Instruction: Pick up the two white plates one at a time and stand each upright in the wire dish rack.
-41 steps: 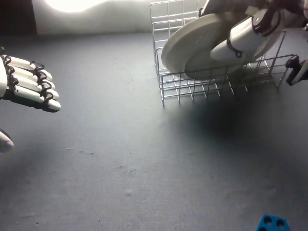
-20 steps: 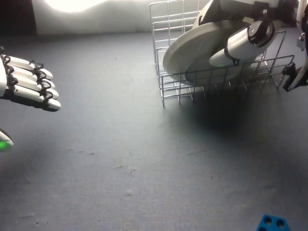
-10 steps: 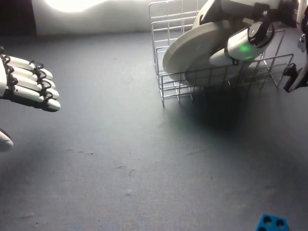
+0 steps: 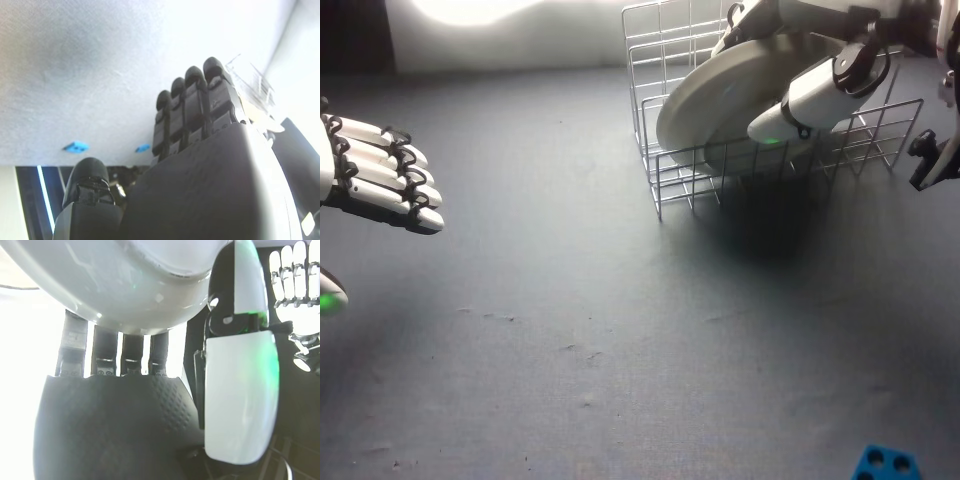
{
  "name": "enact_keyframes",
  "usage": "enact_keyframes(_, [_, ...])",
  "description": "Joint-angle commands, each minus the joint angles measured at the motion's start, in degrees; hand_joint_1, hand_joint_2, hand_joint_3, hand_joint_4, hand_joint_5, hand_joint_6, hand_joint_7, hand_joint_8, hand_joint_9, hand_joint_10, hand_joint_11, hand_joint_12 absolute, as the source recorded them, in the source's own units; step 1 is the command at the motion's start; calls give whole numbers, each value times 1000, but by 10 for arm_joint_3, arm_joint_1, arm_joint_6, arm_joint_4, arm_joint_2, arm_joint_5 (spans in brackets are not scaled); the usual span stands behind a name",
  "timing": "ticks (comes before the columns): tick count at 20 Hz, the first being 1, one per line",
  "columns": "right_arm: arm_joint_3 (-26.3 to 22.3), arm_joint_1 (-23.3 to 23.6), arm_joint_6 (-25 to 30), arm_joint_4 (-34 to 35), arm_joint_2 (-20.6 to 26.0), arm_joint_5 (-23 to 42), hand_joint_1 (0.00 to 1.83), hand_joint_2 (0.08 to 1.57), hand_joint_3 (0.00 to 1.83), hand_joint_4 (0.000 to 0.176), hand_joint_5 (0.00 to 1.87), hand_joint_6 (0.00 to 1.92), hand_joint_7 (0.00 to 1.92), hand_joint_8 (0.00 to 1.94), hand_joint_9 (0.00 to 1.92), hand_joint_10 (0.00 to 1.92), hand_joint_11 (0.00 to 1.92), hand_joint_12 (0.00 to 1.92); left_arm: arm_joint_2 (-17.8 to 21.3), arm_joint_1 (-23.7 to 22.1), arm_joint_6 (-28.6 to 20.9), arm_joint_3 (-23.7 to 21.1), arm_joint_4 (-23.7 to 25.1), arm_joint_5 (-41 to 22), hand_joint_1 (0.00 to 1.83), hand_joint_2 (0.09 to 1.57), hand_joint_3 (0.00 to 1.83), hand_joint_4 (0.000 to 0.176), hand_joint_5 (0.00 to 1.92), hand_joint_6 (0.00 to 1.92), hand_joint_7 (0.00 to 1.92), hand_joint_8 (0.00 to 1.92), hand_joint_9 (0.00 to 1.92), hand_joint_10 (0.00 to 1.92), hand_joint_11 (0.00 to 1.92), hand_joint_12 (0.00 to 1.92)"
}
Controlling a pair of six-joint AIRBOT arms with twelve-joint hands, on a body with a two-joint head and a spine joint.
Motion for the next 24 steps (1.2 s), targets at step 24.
enact_keyframes(24, [-51,77,7,-21,42,90,980,910,4,0,395,0,508,1,465,0,0,1043,2,-2,1,-4,-38,-21,0,1170,0,0,175,3,163,0,125,1,0,175])
